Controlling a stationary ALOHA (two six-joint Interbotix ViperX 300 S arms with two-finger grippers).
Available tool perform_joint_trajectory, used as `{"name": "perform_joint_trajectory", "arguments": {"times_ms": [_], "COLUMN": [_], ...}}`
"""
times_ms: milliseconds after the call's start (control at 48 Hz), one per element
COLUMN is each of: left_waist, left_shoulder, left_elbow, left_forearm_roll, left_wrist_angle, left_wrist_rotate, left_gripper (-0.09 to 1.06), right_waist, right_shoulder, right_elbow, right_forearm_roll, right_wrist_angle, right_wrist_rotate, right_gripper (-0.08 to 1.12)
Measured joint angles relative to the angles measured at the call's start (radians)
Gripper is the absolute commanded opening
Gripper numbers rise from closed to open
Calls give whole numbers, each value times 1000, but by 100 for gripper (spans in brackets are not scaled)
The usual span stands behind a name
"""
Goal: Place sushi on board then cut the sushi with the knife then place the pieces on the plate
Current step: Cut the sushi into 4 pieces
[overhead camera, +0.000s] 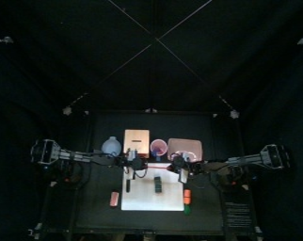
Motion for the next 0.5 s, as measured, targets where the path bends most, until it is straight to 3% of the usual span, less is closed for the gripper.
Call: {"name": "perform_joint_trajectory", "arguments": {"times_ms": [83, 292, 500], "left_waist": [-12, -89, -121], "left_shoulder": [5, 43, 84], "left_elbow": [0, -8, -23], "left_forearm_roll": [-2, -15, -66], "left_wrist_angle": [0, -8, -12], "left_wrist_rotate": [-3, -8, -8], "left_gripper": [42, 42, 42], "right_waist": [12, 51, 55], "right_shoulder": [5, 8, 17], "right_elbow": [8, 37, 58], "right_forearm_roll": [28, 129, 184], "right_wrist_angle": [0, -2, 9], "right_wrist_rotate": [0, -2, -2], "right_gripper": [38, 38, 38]}}
